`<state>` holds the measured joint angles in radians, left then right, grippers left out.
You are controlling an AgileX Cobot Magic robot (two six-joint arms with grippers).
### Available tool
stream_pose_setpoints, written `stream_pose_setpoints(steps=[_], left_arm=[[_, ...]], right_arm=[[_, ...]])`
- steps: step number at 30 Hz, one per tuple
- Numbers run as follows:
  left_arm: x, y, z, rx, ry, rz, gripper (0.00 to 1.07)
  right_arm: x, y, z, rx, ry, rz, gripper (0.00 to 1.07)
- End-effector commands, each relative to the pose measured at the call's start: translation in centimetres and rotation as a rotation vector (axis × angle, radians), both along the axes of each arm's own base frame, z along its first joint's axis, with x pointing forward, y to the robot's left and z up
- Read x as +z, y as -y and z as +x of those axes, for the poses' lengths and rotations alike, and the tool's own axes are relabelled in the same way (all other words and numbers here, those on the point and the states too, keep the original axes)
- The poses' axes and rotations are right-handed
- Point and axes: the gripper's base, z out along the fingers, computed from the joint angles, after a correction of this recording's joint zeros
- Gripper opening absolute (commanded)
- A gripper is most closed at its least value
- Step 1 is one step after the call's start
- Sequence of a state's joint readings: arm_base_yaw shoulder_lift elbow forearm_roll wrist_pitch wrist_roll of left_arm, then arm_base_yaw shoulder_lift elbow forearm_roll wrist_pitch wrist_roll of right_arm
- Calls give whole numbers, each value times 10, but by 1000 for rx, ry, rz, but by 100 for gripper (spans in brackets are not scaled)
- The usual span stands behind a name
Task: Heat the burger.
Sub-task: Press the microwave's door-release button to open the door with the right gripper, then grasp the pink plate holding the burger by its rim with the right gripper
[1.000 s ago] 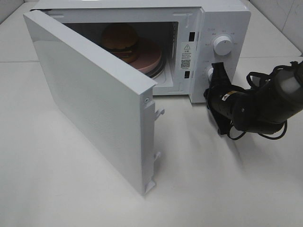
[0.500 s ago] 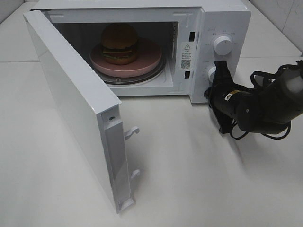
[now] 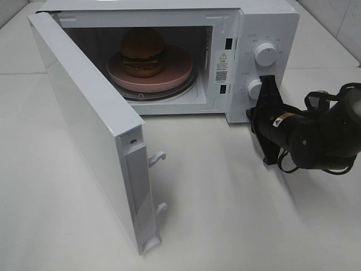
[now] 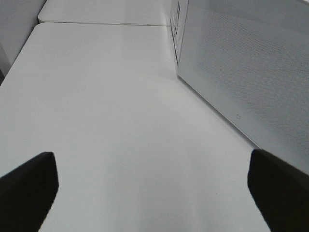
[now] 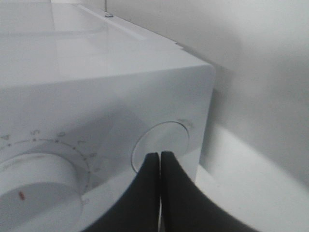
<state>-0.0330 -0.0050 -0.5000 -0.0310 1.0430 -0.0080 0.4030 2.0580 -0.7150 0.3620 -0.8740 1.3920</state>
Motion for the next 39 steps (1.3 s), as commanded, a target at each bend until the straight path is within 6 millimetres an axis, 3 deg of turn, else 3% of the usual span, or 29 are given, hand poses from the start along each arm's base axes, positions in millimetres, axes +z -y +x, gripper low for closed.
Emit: stream_pose_setpoints(steps=[1, 9, 24, 31, 37, 39], left_arm=[[0, 0, -2, 3, 22, -7, 100], [0, 0, -2, 3, 22, -7, 100], [0, 0, -2, 3, 22, -7, 100], [0, 0, -2, 3, 22, -7, 100], [0, 0, -2, 3, 22, -7, 100], [0, 0, -2, 3, 22, -7, 100]], right_arm=[[5, 2, -4, -1, 12, 5, 0], [12, 7, -17, 0, 7, -3, 0], [47, 30, -75, 144, 5, -214, 0], [78, 32, -100, 352, -24, -410, 0], [87, 33, -116, 542, -73, -566, 0], [88, 32, -126, 681, -117, -659, 0]])
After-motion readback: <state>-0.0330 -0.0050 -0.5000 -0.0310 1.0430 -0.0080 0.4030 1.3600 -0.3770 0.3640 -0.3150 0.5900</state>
